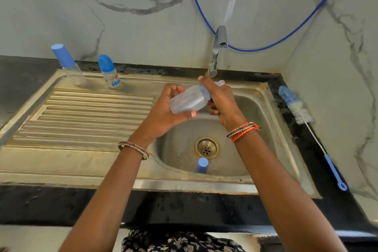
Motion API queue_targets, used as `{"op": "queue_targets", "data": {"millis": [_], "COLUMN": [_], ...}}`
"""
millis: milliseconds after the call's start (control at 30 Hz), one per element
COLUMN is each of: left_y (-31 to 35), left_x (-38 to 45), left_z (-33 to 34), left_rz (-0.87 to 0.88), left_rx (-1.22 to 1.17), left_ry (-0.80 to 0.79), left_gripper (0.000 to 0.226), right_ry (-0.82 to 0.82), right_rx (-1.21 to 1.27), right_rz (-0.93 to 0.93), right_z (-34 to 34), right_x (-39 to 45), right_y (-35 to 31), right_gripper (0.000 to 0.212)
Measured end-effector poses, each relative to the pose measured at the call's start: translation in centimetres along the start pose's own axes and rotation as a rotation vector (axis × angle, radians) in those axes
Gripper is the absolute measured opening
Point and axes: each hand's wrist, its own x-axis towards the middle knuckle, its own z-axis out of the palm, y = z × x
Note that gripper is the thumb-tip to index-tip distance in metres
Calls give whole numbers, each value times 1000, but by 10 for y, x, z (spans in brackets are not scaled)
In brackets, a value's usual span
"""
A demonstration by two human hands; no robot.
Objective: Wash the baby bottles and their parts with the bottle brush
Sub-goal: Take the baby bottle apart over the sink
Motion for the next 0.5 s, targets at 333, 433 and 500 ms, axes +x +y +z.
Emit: {"op": "queue_targets", "data": {"millis": [333,433,500], "left_y": [19,23,22], "left_x": [-6,-1,4], "left_z": [-15,-8,-1], "left_rz": [-456,-340,-231], "left_rx": [-343,-50,107], "left_ry": [-108,-130,-131], "left_gripper": [60,69,55], "right_ry": [-463,-295,-234], "right_rx": [27,-193,-275], "right_rz": [-177,-123,-102], "right_z": [-17,-9,-6], "right_x": [6,5,5], "right_y": [-10,-6,-3], "right_gripper": [24,39,42]}}
